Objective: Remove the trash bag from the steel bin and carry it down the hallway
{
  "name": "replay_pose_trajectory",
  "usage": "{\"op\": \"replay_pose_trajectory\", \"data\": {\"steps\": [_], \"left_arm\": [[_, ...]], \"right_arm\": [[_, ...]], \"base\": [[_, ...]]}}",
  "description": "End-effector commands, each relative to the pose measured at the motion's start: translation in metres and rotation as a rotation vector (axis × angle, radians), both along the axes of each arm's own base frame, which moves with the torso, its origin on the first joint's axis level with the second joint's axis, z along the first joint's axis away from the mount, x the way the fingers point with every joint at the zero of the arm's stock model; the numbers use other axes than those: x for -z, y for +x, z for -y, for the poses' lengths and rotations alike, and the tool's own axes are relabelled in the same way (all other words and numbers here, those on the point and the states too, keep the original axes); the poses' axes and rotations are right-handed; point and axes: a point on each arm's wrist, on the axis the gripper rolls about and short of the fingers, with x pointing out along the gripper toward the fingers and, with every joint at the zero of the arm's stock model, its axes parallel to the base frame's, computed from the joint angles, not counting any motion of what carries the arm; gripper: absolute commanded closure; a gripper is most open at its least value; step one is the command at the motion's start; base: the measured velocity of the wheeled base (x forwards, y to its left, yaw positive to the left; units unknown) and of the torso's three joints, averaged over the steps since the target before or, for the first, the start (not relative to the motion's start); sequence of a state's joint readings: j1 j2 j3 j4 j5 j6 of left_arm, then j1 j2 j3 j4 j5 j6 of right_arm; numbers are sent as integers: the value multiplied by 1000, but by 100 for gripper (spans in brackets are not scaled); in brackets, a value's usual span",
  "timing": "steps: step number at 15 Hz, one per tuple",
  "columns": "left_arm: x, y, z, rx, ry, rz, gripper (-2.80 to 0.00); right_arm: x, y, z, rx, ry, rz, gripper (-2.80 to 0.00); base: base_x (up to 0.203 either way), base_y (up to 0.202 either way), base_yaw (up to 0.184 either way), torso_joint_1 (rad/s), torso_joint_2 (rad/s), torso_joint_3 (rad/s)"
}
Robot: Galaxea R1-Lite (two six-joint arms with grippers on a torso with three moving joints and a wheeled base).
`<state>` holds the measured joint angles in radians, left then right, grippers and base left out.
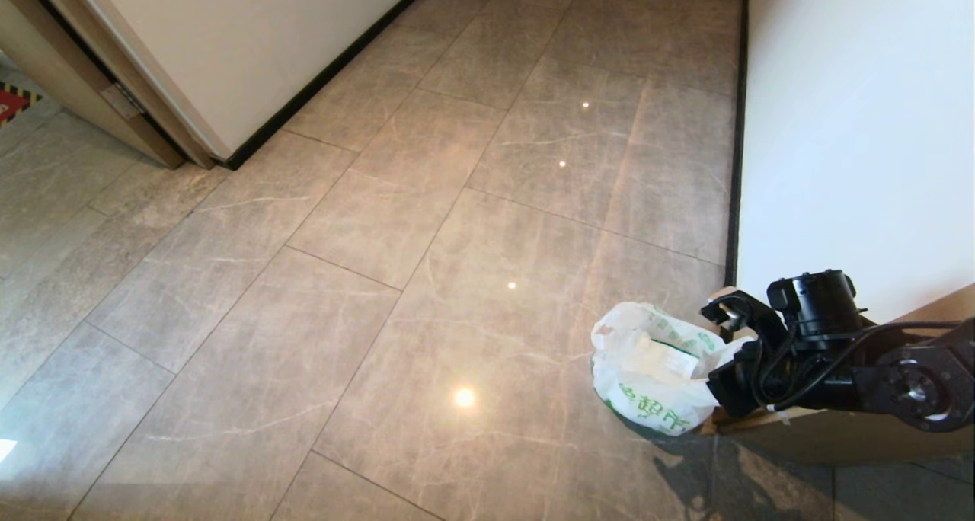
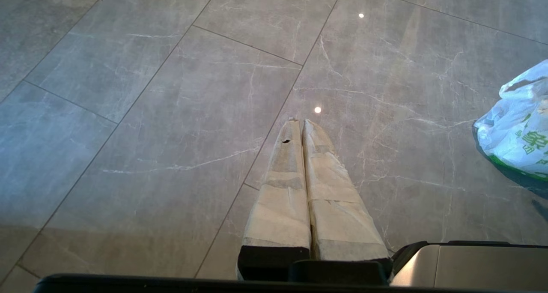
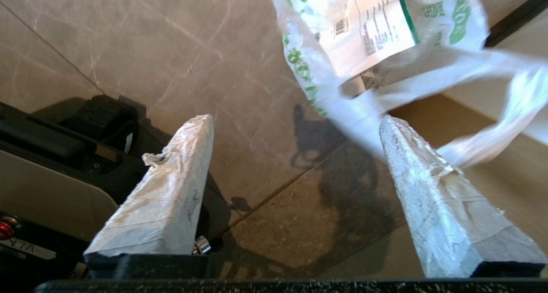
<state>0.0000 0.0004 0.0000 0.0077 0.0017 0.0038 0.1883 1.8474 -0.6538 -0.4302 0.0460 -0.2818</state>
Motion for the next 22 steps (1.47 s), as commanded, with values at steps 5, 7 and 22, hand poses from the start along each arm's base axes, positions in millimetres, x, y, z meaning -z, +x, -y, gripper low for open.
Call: {"op": "replay_pose_trajectory", "data": {"steps": [5,7,22], "left_arm": [[0,0,0,-1,0,0,0],[0,0,0,0,0,0,0],[0,0,0,-1,0,0,0]], "right_arm": [[-70,-58,-10,-84,31,102,0],[-94,-87,-4,-76,49,130,0],[-6,-302,55,323,173,506,0]], "base": [[0,0,0,0,0,0],[0,0,0,0,0,0],[0,0,0,0,0,0]]}}
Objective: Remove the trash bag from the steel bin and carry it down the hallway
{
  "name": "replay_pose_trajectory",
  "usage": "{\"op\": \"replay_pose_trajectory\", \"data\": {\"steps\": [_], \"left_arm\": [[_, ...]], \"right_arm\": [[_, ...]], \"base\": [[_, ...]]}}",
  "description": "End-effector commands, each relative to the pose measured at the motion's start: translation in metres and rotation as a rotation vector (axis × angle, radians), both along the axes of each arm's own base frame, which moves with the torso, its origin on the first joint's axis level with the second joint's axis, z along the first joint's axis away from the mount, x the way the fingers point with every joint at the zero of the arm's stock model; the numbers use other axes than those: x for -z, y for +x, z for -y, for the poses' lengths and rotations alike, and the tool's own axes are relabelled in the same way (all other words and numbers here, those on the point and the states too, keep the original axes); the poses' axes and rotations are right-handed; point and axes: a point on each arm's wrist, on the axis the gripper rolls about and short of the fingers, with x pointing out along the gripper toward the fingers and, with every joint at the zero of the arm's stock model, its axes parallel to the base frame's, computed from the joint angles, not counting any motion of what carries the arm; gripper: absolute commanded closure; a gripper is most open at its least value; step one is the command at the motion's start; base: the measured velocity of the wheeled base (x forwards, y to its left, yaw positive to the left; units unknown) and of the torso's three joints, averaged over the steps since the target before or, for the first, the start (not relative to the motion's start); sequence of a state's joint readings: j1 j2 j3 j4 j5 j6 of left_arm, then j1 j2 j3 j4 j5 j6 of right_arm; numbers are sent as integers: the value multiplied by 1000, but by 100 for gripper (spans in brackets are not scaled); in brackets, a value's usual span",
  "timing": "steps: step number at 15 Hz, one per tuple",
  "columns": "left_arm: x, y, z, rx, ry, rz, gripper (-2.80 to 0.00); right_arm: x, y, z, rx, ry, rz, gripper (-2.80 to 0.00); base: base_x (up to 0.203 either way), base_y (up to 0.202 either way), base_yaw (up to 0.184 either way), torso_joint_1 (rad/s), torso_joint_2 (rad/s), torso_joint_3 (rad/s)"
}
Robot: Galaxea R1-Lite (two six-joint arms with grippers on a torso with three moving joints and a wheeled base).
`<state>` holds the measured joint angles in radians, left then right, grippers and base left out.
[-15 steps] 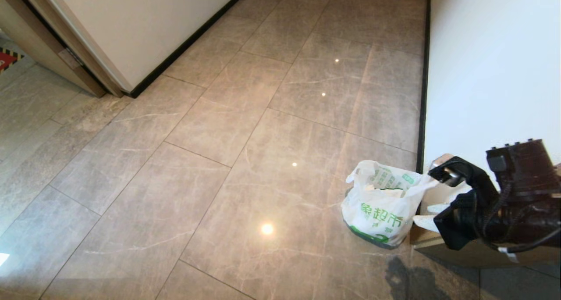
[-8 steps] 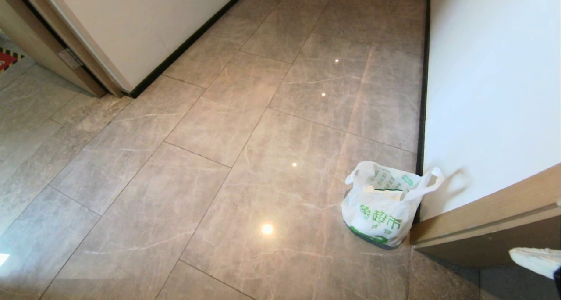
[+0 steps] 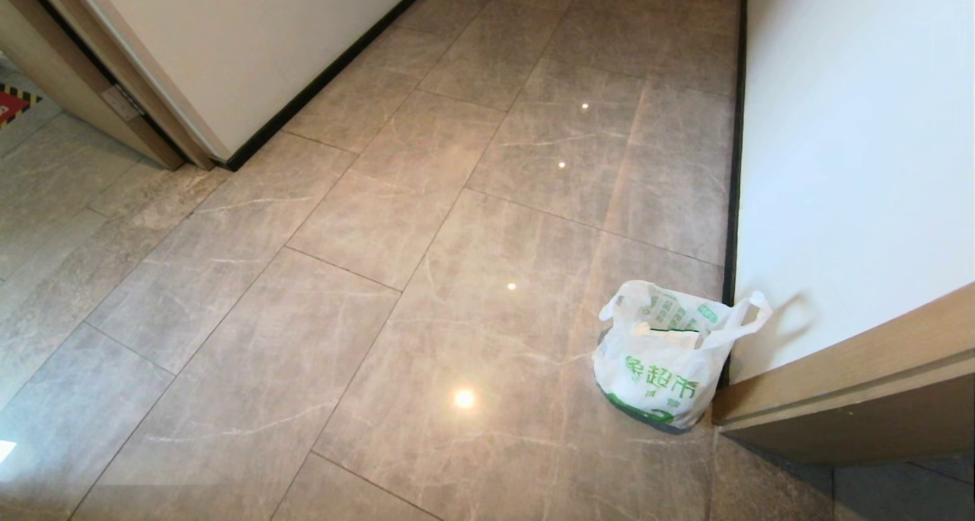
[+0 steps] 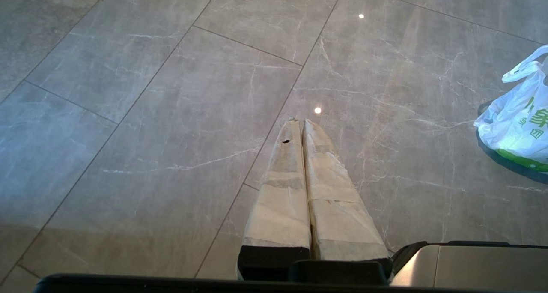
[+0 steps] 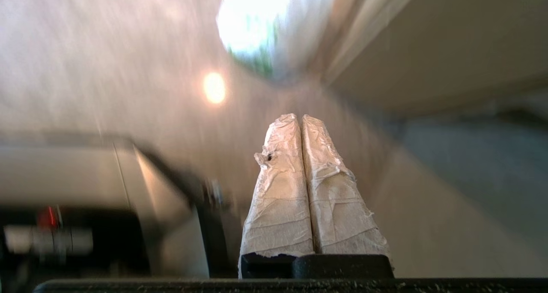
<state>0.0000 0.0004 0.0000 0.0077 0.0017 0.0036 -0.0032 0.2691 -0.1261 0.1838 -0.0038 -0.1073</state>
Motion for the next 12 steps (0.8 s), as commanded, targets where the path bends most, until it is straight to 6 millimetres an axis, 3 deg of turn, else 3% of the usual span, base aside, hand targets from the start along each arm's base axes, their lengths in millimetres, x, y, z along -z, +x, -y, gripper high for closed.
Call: {"op": "replay_pose_trajectory", "data": {"steps": [1,5,12], "left_arm": [[0,0,0,-1,-1,0,0],[0,0,0,-1,-1,0,0],[0,0,0,0,-1,0,0]], "right_arm": [[12,-12,0,5,5,147,0],[20,-16,0,-1,36,323,0],[21,-14,0,5,54,330,0]], "base": [[0,0,0,0,0,0],[0,0,0,0,0,0],[0,0,0,0,0,0]]}}
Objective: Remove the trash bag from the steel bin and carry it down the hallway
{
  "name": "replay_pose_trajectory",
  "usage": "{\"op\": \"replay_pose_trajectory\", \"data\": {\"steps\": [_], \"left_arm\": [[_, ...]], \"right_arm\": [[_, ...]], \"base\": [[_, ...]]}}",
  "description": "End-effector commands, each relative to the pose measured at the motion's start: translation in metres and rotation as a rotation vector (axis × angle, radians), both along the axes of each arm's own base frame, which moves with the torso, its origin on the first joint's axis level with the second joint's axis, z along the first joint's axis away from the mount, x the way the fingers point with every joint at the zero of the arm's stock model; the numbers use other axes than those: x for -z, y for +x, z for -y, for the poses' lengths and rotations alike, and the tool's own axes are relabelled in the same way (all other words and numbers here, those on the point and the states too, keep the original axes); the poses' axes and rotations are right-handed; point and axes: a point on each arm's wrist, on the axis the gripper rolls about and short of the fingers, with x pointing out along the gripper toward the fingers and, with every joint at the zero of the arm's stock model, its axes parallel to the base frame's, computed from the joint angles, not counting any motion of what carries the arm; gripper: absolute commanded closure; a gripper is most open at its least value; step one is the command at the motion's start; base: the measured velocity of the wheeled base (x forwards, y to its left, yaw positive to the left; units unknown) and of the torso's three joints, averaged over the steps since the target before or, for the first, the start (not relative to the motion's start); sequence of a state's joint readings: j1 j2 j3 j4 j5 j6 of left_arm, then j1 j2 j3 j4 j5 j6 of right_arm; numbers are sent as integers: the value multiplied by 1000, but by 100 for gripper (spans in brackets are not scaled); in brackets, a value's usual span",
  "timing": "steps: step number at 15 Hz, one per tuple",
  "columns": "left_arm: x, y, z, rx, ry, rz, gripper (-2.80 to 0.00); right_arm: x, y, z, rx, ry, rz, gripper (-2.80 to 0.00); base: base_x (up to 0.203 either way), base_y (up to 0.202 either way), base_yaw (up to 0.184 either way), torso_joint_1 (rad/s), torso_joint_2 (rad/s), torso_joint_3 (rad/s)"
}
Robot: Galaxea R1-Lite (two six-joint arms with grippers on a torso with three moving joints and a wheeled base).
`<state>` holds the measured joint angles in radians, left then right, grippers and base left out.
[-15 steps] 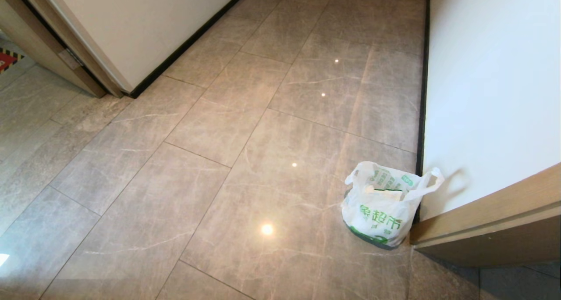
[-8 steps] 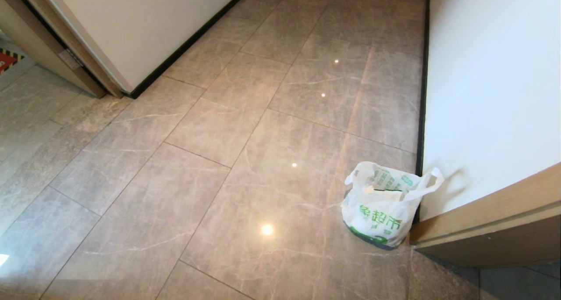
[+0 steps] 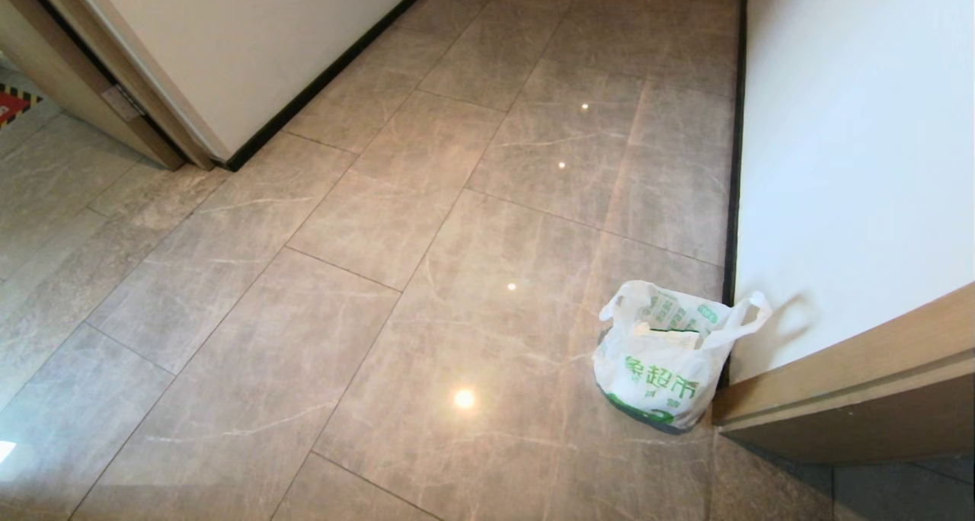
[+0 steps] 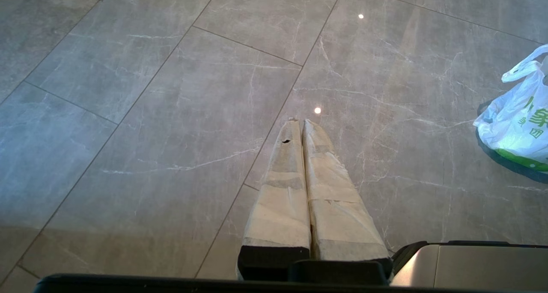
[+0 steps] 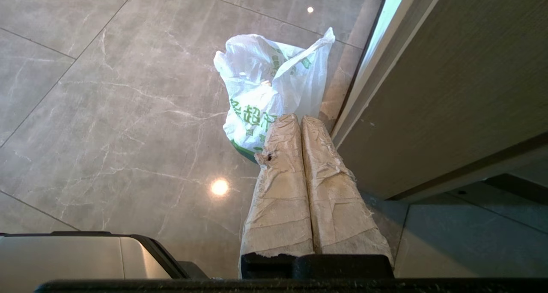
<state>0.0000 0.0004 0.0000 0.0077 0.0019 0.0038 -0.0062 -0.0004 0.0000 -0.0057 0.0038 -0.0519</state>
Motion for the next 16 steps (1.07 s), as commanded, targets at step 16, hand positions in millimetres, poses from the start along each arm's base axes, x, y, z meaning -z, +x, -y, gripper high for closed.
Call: {"op": "replay_pose_trajectory", "data": {"steps": [16], "left_arm": [[0,0,0,-3,-15,2,0]], "right_arm": [[0,0,0,-1,0,-3,0]], "base": [[0,0,0,1,1,83]]}}
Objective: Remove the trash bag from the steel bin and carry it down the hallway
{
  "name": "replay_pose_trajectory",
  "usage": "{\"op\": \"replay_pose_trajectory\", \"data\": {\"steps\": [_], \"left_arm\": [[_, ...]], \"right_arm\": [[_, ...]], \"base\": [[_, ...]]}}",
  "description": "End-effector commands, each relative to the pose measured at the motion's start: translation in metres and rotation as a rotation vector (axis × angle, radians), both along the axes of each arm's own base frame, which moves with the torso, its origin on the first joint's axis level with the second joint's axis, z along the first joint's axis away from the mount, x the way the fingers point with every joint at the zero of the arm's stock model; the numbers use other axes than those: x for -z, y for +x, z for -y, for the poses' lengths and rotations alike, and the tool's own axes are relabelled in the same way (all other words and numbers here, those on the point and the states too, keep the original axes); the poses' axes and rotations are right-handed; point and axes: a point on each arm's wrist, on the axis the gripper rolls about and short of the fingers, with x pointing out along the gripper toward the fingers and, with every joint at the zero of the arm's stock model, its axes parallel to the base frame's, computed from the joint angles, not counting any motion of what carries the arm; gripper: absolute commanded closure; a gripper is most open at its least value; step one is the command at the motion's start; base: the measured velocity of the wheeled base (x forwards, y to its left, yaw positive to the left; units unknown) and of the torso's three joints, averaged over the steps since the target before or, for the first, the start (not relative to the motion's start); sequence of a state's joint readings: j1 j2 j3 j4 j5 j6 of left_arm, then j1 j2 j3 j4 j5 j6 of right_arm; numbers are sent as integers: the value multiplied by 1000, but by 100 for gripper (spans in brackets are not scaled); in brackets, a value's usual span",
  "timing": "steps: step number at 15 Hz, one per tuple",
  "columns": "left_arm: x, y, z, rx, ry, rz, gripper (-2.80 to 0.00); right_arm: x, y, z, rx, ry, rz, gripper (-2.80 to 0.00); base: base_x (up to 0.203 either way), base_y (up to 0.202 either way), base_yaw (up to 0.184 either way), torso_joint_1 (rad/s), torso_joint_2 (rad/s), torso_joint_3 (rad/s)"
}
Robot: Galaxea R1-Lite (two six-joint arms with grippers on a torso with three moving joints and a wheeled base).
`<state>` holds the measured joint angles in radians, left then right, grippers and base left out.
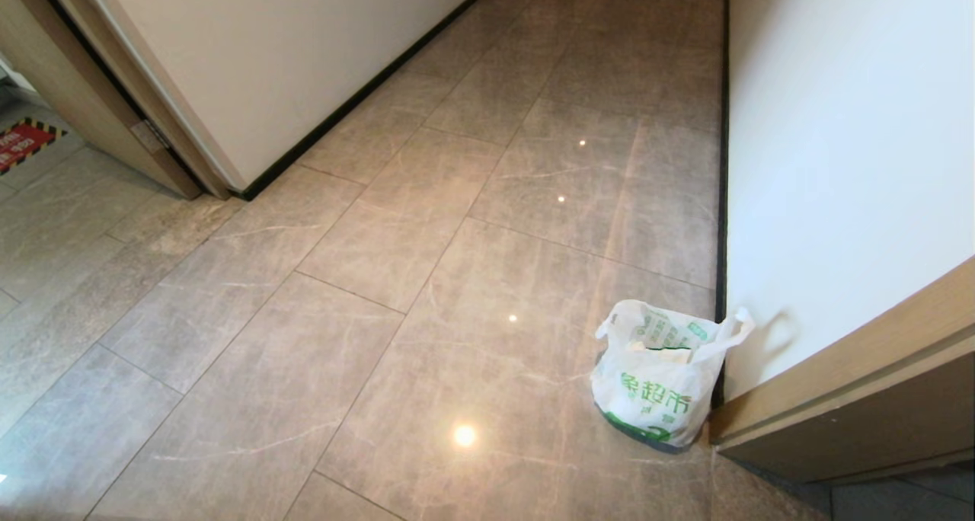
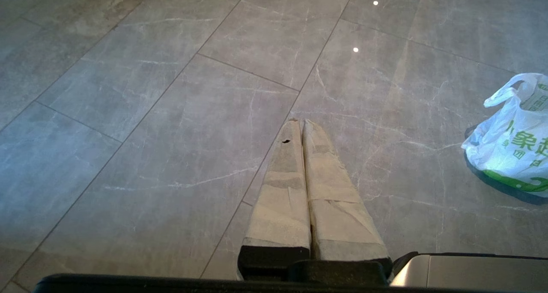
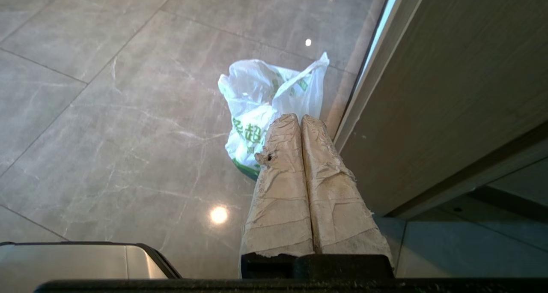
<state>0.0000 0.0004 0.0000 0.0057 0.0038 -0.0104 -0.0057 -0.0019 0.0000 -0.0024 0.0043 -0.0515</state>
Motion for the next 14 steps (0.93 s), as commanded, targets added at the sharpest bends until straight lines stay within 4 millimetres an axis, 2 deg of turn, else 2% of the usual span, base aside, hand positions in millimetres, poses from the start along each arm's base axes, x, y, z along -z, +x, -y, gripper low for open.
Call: {"op": "replay_pose_trajectory", "data": {"steps": [1,14], "left_arm": [[0,0,0,1,0,0,0],[0,0,0,1,0,0,0]], "right_arm": [[0,0,0,0,-1,-1,0],[0,0,0,-1,-5,-4,0]], "base": [[0,0,0,-1,2,200],[0,0,0,2,1,202]]}}
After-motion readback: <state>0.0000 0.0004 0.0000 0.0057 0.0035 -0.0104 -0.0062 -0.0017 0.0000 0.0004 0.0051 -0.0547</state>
